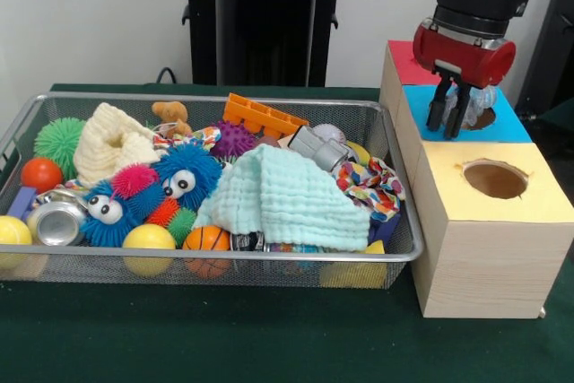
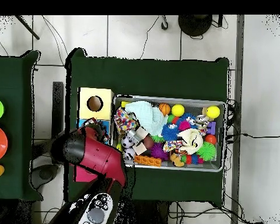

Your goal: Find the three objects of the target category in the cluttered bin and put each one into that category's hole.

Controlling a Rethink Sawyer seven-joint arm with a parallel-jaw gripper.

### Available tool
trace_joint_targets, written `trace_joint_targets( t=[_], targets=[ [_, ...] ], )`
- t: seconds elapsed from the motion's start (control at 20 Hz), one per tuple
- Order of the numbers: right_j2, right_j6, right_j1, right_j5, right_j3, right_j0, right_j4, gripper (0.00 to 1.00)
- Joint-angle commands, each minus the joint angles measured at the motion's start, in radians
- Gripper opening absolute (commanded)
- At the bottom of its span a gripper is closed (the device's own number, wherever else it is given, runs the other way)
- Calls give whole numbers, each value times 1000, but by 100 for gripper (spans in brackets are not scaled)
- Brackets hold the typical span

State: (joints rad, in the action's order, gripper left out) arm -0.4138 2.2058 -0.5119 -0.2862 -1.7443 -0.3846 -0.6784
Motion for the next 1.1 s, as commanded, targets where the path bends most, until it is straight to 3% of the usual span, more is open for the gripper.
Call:
trace_joint_targets(
  t=[0.05,0.65,0.85,0.9,1.1],
  targets=[
    [152,157,49,169,-62,71,40,0],
    [103,205,67,130,-37,9,6,0],
    [101,202,69,183,-43,5,17,0],
    [99,202,70,199,-44,2,21,100],
    [124,182,60,160,-45,23,15,100]
  ],
)
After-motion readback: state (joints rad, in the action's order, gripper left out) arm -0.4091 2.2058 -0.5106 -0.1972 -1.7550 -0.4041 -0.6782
